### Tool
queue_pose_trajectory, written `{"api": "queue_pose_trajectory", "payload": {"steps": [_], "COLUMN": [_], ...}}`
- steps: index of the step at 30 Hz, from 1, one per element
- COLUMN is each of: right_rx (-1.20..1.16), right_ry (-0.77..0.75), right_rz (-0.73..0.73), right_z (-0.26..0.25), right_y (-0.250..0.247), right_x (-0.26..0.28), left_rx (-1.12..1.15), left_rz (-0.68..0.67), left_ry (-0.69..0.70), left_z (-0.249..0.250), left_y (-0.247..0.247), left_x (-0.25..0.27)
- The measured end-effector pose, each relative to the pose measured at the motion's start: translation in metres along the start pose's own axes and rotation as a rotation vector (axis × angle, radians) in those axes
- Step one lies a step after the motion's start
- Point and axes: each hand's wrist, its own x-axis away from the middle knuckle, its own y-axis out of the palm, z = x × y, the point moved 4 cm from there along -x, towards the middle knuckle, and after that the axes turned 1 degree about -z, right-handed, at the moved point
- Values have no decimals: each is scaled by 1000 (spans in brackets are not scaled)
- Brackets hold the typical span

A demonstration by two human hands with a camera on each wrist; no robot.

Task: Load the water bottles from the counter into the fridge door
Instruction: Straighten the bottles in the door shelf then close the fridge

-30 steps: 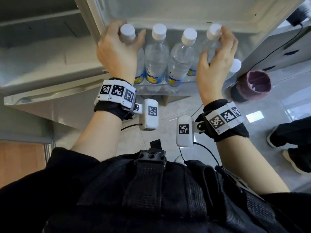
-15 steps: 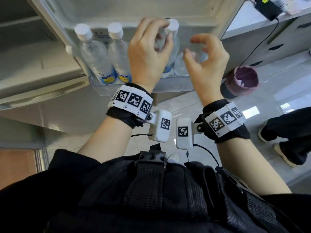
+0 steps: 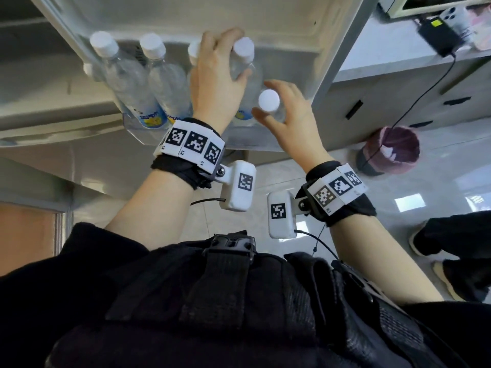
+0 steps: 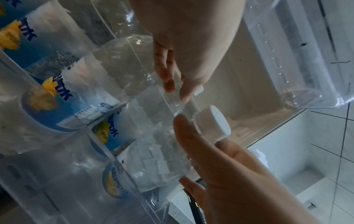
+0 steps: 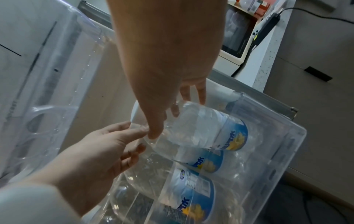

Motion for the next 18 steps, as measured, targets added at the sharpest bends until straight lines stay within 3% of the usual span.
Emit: {"api": "queue_pose_trajectory", "payload": {"steps": [7,12,18], "right_rx": [-2,-197,-96], "right_ry": [10,176,214], "right_rz": [51,209,-4], "right_z": [9,20,21], "right_y": [-3,-29,-39], "right_x": [-16,-35,-50], "left_rx": [-2,-35,-29], "left_rz": [-13,-40,18], "left_ry": [4,94,101], "left_z": [-8,-1,7], "left_y": [7,8,5], "left_x": [-13,-14,-11]}}
